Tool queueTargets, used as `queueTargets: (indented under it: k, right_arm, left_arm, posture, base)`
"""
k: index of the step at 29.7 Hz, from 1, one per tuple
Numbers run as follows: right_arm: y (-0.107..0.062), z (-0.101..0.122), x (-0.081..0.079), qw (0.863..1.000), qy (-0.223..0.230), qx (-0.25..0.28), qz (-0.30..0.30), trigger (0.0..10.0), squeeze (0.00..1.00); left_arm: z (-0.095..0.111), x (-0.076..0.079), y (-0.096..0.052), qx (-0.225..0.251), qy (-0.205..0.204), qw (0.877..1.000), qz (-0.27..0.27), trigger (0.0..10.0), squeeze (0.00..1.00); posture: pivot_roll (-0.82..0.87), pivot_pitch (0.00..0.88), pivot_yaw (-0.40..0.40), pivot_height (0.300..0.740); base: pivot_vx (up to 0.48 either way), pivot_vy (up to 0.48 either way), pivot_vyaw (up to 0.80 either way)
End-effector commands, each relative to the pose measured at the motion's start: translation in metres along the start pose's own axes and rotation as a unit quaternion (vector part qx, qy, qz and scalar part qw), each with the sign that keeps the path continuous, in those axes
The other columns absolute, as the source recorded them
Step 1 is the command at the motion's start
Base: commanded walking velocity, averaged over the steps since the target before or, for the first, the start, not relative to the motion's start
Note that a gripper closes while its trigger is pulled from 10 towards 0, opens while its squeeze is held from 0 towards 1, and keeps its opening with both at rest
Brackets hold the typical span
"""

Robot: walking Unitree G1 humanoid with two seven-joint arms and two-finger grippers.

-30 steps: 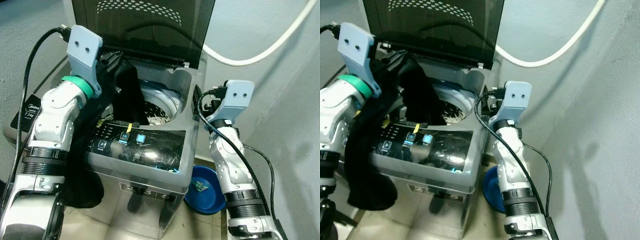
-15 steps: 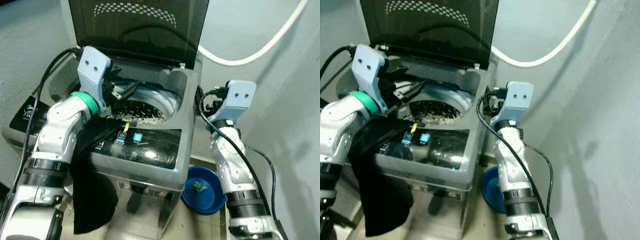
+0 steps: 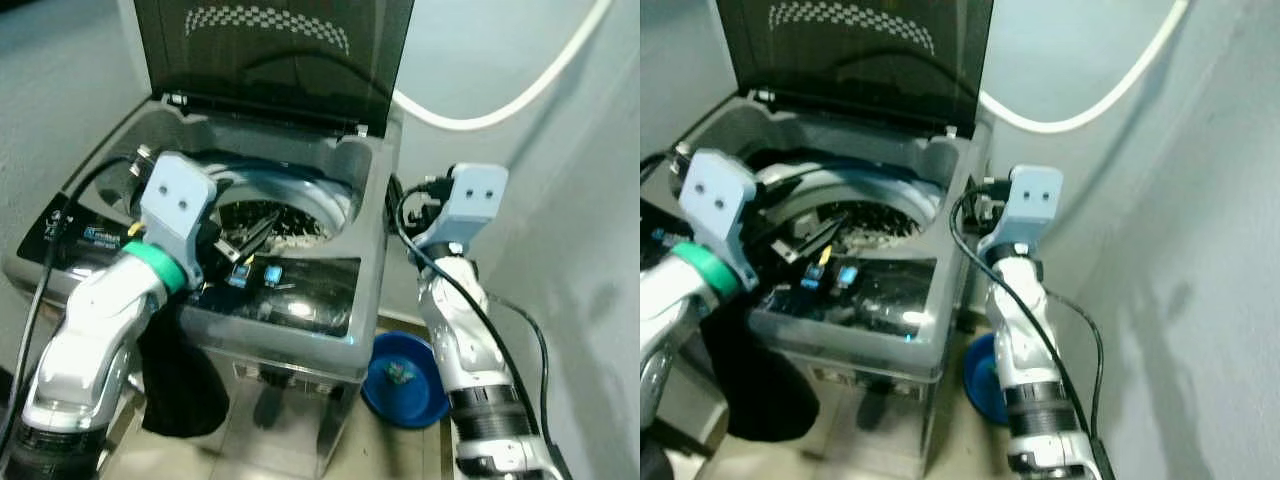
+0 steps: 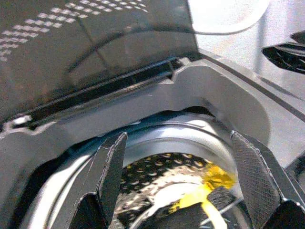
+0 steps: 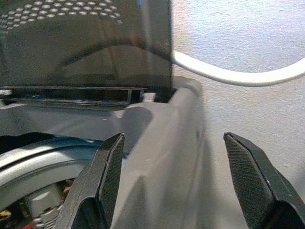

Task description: Clothes washing

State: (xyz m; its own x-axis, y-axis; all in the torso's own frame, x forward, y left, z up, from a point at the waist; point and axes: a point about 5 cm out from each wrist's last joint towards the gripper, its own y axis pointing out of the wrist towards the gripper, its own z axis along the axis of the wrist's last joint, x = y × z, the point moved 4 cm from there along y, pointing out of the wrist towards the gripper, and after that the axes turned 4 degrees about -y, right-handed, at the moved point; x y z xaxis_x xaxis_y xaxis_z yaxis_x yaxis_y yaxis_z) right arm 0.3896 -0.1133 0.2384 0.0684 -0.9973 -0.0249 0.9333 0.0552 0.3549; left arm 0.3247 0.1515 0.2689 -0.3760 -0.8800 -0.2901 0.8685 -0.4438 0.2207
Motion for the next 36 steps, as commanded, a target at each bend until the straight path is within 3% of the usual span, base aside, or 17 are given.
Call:
queueTargets:
  k: [1,5,7,8,11,13,17,24,25,26,27,29,30,31,32,35,36]
  right_arm:
    - [-0.002,-0.003,-0.005,1.0,0.004,-0.006,0.014,10.0,0.0]
    - [-0.001,-0.003,-0.009,1.0,0.005,-0.006,0.022,10.0,0.0]
    - [-0.001,-0.004,-0.012,1.0,0.006,-0.007,0.028,10.0,0.0]
    - [-0.001,-0.005,-0.014,0.999,0.007,-0.008,0.033,10.0,0.0]
    - [-0.001,-0.006,-0.015,0.999,0.007,-0.01,0.035,10.0,0.0]
    - [-0.001,-0.007,-0.017,0.999,0.007,-0.014,0.04,10.0,0.0]
    - [0.0,-0.007,-0.018,0.999,0.007,-0.014,0.043,10.0,0.0]
    - [0.0,-0.006,-0.018,0.999,0.006,-0.013,0.043,10.0,0.0]
    - [0.0,-0.006,-0.016,0.999,0.005,-0.012,0.041,10.0,0.0]
    - [0.0,-0.006,-0.016,0.999,0.005,-0.012,0.041,10.0,0.0]
    - [-0.001,-0.006,-0.014,0.999,0.003,-0.013,0.038,10.0,0.0]
    - [-0.001,-0.006,-0.014,0.999,0.003,-0.013,0.038,10.0,0.0]
    - [-0.002,-0.006,-0.012,0.999,0.002,-0.013,0.034,10.0,0.0]
    - [-0.002,-0.006,-0.012,0.999,0.002,-0.013,0.034,10.0,0.0]
    - [-0.002,-0.006,-0.011,0.999,0.001,-0.012,0.032,10.0,0.0]
    - [-0.002,-0.006,-0.011,0.999,0.001,-0.012,0.032,10.0,0.0]
    - [-0.002,-0.006,-0.01,0.999,0.0,-0.012,0.03,10.0,0.0]
  left_arm:
    - [0.002,-0.005,-0.006,-0.003,0.004,1.0,0.029,10.0,0.0]
    - [0.001,-0.007,-0.012,-0.012,-0.011,0.999,0.051,10.0,0.0]
    - [-0.006,-0.008,-0.019,-0.036,-0.039,0.996,0.07,10.0,0.0]
    - [-0.017,-0.011,-0.028,-0.059,-0.071,0.991,0.098,10.0,0.0]
    - [-0.029,-0.016,-0.034,-0.082,-0.1,0.984,0.121,10.0,0.0]
    - [-0.045,-0.023,-0.039,-0.106,-0.146,0.973,0.144,10.0,0.0]
    - [-0.053,-0.028,-0.037,-0.118,-0.17,0.967,0.146,10.0,0.0]
    - [-0.056,-0.03,-0.036,-0.124,-0.175,0.966,0.145,10.0,0.0]
    - [-0.059,-0.03,-0.036,-0.135,-0.181,0.964,0.142,9.3,0.0]
    - [-0.059,-0.03,-0.036,-0.135,-0.181,0.964,0.142,9.3,0.0]
    - [-0.064,-0.029,-0.037,-0.151,-0.185,0.961,0.136,8.0,0.0]
    - [-0.064,-0.029,-0.037,-0.151,-0.185,0.961,0.136,8.0,0.0]
    - [-0.069,-0.026,-0.039,-0.172,-0.187,0.959,0.128,5.1,0.0]
    - [-0.069,-0.026,-0.039,-0.172,-0.187,0.959,0.128,5.1,0.0]
    - [-0.073,-0.024,-0.041,-0.188,-0.187,0.957,0.121,4.0,0.0]
    - [-0.073,-0.024,-0.041,-0.188,-0.187,0.957,0.121,4.0,0.0]
    - [-0.076,-0.023,-0.043,-0.205,-0.179,0.955,0.116,0.7,0.0]
  posture:
    - [0.21,0.066,0.013,0.74]
    - [0.22,0.068,0.012,0.74]
    - [0.22,0.071,0.011,0.74]
    - [0.22,0.071,0.011,0.74]
    - [0.23,0.076,-0.001,0.74]
    - [0.23,0.077,-0.005,0.74]
    - [0.23,0.076,-0.011,0.74]
    - [0.22,0.075,-0.009,0.74]
    - [0.21,0.073,-0.005,0.74]
    - [0.21,0.073,-0.005,0.74]
    - [0.2,0.071,-0.001,0.74]
    - [0.2,0.071,-0.001,0.74]
    - [0.2,0.069,0.001,0.74]
    - [0.2,0.069,0.001,0.74]
    - [0.2,0.07,0.002,0.74]
    - [0.2,0.07,0.002,0.74]
    - [0.2,0.068,0.003,0.74]
  base:
    - [0.0,0.0,0.0]
    - [0.0,0.0,0.0]
    - [0.0,0.0,0.0]
    - [0.0,0.0,0.0]
    - [0.0,0.0,0.0]
    - [0.0,0.0,0.0]
    - [0.0,0.0,0.0]
    - [0.0,0.0,0.0]
    - [0.0,0.0,0.0]
    - [0.0,0.0,0.0]
    - [0.0,0.0,0.0]
    - [0.0,0.0,0.0]
    - [0.0,0.0,0.0]
    - [0.0,0.0,0.0]
    - [0.0,0.0,0.0]
    - [0.0,0.0,0.0]
    - [0.0,0.0,0.0]
